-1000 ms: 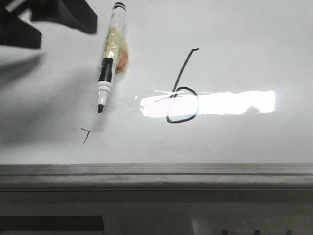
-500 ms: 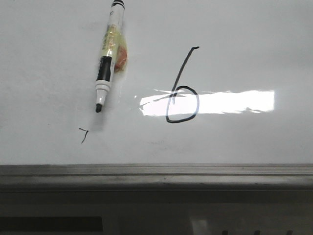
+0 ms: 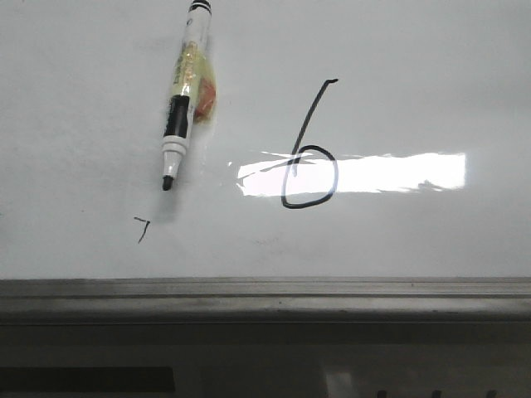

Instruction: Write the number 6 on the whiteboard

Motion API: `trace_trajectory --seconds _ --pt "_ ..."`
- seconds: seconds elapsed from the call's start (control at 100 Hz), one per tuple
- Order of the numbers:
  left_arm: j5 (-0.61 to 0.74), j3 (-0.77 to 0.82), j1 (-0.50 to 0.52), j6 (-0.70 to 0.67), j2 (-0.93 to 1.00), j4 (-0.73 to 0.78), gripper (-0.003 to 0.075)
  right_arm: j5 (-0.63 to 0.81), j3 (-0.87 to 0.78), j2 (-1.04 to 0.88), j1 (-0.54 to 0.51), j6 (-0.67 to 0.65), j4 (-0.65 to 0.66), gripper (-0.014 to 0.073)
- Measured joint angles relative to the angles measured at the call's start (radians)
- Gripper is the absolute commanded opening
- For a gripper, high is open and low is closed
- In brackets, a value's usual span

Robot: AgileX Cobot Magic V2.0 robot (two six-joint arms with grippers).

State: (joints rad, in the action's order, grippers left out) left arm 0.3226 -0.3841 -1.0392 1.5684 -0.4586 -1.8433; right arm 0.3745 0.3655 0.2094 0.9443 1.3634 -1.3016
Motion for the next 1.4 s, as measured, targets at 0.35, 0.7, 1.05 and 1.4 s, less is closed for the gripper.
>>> trace_trajectory --seconds 0.35,0.7,1.05,1.4 --pt "0.000 0.032 0.019 0.000 0.012 0.036 -0.0020 0.004 0.000 0.000 0.000 0.002 -0.001 -0.0065" --pt "-0.187 0.276 0.436 -0.834 0.149 1.163 -0.0020 0.014 0.000 0.000 0.000 0.002 -0.002 -0.0065" --pt "-0.576 0.383 0.776 -1.317 0.401 1.604 -0.0020 0.015 0.000 0.000 0.000 0.002 -0.004 -0.0065" --pt "-0.648 0.383 0.819 -1.330 0.464 1.626 -0.0020 0.017 0.000 0.000 0.000 0.002 -0.004 -0.0065"
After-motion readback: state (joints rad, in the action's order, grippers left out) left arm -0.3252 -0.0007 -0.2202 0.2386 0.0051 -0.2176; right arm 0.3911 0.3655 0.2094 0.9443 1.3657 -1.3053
